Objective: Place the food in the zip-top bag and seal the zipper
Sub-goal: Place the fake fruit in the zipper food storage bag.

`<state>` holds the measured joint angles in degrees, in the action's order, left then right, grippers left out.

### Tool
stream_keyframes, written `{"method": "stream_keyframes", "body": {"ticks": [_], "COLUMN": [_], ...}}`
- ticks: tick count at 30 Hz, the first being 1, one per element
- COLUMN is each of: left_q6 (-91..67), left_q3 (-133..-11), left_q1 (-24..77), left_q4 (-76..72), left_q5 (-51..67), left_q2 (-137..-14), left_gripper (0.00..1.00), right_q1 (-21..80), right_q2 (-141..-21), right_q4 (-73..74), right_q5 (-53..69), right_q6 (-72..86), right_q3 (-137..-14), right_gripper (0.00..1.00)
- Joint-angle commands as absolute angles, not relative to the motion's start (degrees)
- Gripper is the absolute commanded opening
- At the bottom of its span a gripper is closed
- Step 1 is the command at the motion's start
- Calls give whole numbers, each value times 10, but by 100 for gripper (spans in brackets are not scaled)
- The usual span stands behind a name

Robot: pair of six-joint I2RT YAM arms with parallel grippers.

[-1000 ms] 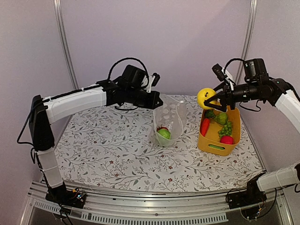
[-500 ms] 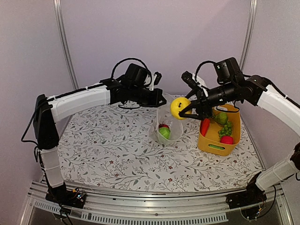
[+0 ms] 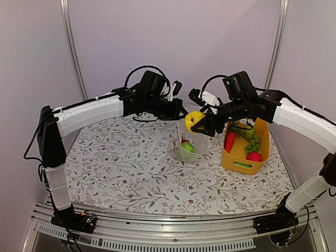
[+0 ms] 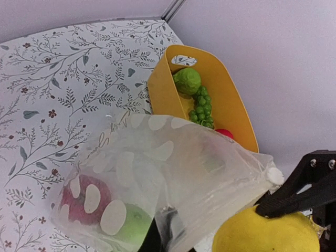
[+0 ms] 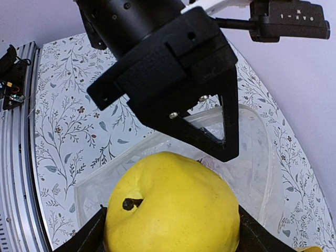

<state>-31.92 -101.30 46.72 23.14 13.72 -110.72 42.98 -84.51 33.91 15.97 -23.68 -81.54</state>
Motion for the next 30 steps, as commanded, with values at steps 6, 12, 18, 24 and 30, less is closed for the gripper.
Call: {"method": "stream_keyframes", "body": {"ticks": [6,12,18,24,30], "left_q6": [-330,-334,-344,-345,-322], "left_q3": [-1010,-997,-986,-985,-1010], "left_q1": [469,469,455,441,438], "left_q4": [215,206,200,196,222], "left_q5": [163,167,163,171,182], "left_q2": [-1101,-1099,-1098,-1109,-1123], "left_gripper": [2,2,2,3,4], "right_q1": [442,447,448,448,448], "right_q2": [-891,-923,-952,-881,-827], "right_q4": [287,267,333,395,440], "right_q5": [15,-55,-37,86,193], "right_q6": [-251,-244,-220,-224,-328], "right_q3": [-797,-802,-857,-862,-806], "right_gripper": [59,70,86,90,78]}}
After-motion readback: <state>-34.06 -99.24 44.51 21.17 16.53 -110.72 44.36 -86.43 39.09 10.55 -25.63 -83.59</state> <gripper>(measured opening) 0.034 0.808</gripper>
